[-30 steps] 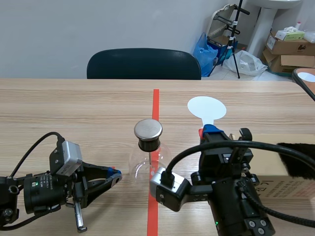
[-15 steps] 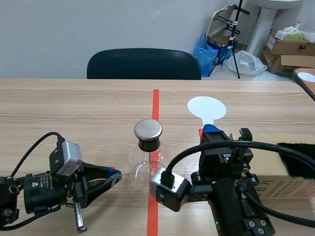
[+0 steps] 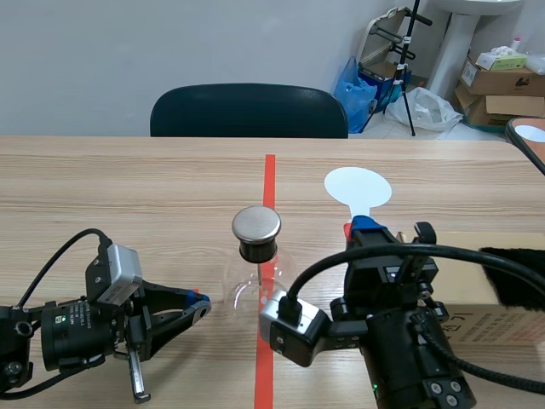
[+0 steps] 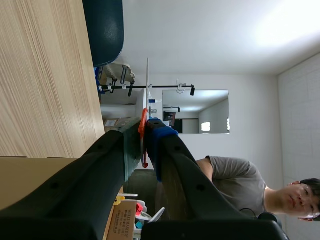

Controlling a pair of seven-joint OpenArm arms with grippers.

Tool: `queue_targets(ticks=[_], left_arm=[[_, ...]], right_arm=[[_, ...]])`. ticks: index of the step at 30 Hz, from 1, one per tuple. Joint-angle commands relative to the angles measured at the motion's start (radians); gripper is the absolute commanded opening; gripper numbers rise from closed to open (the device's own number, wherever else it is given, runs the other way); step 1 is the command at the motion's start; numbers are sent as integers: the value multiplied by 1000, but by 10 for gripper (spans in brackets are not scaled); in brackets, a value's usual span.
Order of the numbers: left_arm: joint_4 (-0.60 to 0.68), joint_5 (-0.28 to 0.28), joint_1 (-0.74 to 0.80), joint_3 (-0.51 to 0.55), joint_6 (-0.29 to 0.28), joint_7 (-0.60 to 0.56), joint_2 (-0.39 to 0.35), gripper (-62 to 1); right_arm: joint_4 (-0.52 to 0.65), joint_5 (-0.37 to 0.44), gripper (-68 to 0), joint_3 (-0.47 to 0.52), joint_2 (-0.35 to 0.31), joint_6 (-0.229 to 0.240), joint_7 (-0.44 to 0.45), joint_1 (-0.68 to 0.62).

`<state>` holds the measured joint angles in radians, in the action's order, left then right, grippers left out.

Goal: Do the electroscope experiment

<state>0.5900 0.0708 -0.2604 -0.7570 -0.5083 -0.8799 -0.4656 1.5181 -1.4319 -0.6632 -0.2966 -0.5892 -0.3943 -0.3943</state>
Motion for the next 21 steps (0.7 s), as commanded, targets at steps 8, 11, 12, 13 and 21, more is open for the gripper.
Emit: queue_targets(ticks=[8,11,12,13,21], left_arm=[[18,-10,-6,6,-2,-14,5,-569],[18,-10,-6,6,-2,-14,5,-569],[18,-10,-6,6,-2,-14,5,-569],[18,-10,-6,6,-2,-14,5,-569],[18,-10,-6,6,-2,-14,5,-569]], right_arm=[[10,-5,-665,2,-11,-12,11,9],[10,-5,-665,2,-11,-12,45,9],[10,-5,-665,2,-11,-12,60,9],[10,-5,-665,2,-11,-12,76,9],[10,-5,-665,2,-11,-12,256,9]])
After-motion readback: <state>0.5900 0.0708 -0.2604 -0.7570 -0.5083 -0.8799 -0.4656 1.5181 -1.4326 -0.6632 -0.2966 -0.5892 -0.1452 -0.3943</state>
